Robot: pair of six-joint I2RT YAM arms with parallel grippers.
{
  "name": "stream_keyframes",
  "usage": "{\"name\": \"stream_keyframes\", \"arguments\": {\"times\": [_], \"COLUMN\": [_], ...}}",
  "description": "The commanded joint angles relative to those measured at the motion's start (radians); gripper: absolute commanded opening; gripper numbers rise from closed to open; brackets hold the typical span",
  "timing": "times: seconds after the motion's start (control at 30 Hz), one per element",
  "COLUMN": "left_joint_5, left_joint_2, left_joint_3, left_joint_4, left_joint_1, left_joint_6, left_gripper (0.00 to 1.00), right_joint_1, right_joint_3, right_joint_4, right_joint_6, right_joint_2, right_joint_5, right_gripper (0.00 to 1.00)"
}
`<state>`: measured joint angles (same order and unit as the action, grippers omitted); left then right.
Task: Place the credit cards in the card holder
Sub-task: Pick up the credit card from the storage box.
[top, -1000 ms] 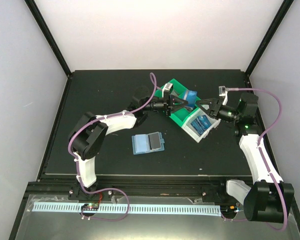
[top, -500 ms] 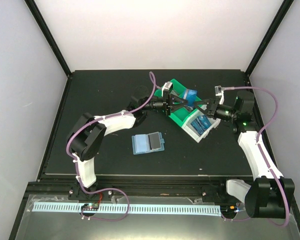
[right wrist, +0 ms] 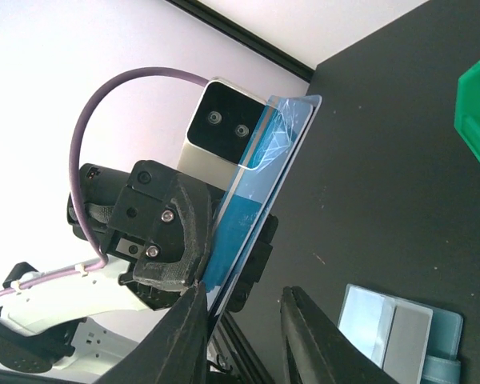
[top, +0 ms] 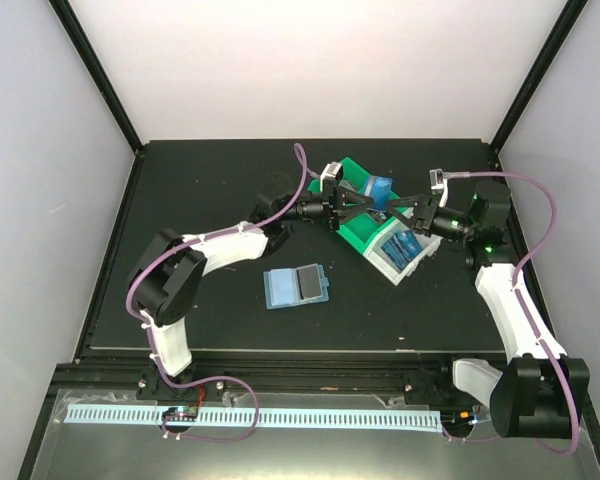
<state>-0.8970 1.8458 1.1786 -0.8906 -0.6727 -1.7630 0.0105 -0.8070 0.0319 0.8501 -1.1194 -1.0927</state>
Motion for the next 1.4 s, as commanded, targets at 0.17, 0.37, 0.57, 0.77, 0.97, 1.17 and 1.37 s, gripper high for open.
{"name": "stream_keyframes", "arguments": {"times": [0.17,0.37,0.57,0.77,0.97,1.17,1.37], "left_joint_5": [0.000,0.007,0.005,-0.011,-0.033,-0.071,-0.095], "left_joint_2": [-0.093,-0.103,-0.101,-0.109,-0.131,-0.163,-0.208], "left_joint_3": [0.002,-0.004,0.004,0.019,0.032,0.044,0.010], "left_joint_4": [-0.149,-0.174,-0.196,-0.194,-0.172,-0.101,0.041], "left_joint_1": [-0.004,-0.004,-0.004,-0.008,-0.007,-0.009,-0.009], "left_joint_6": [-0.040,-0.052,-0.059,-0.033,0.022,0.107,0.227], "left_gripper": [0.02,0.01,0.01,0.02,0.02,0.02,0.01], "right_joint_1": [-0.002,-0.003,-0.004,-0.020,-0.069,-0.110,-0.163], "right_joint_3": [0.020,0.024,0.033,-0.012,-0.039,-0.060,-0.103], "right_joint_4": [0.024,0.045,0.088,0.040,0.119,0.260,0.407], "right_joint_6": [0.031,0.049,0.092,0.122,0.202,0.305,0.422], "right_joint_2": [0.010,0.005,0.004,-0.037,-0.094,-0.133,-0.192], "right_joint_5": [0.010,0.006,0.006,0.011,0.006,-0.001,-0.002], "right_gripper": [0.29,0.28,0.28,0.23,0.22,0.22,0.21]}}
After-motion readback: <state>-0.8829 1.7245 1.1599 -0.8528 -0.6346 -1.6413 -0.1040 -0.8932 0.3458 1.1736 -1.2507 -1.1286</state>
